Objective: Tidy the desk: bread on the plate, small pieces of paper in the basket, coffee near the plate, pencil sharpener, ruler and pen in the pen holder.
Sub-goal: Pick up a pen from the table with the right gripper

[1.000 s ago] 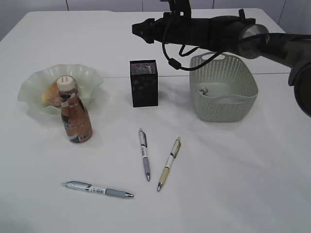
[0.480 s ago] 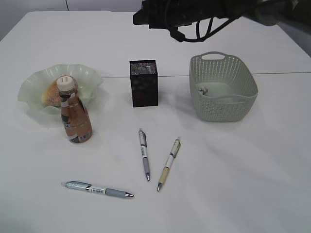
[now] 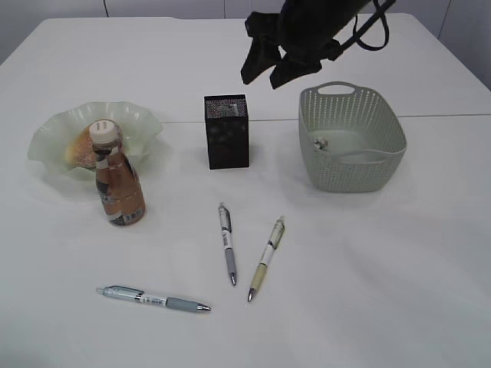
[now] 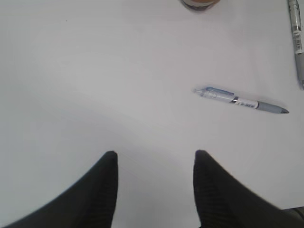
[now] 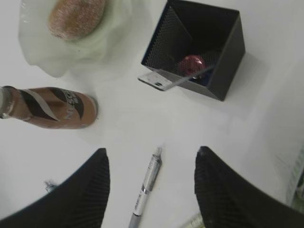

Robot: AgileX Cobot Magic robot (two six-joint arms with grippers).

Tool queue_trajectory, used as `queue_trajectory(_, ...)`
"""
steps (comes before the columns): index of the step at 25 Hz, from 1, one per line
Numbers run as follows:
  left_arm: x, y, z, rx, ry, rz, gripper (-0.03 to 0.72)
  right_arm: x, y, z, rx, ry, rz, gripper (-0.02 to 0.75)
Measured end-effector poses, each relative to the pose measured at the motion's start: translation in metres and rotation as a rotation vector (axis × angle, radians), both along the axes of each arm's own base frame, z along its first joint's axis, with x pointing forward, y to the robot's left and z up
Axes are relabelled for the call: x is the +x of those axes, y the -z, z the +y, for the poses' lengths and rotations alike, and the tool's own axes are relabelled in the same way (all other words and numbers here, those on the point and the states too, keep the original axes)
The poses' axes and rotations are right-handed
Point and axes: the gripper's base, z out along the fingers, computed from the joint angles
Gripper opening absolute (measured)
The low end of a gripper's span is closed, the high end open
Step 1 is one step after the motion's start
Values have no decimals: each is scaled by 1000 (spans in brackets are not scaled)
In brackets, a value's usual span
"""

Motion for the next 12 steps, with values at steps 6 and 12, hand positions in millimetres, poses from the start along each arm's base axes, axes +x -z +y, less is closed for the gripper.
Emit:
queue_trajectory(6,0,0,0,0,1,2,379,-2,3,-5,-43,68,63,420)
queue_trajectory(12,0,0,0,0,1,2,379,-16,-23,2,-109,91,6,420)
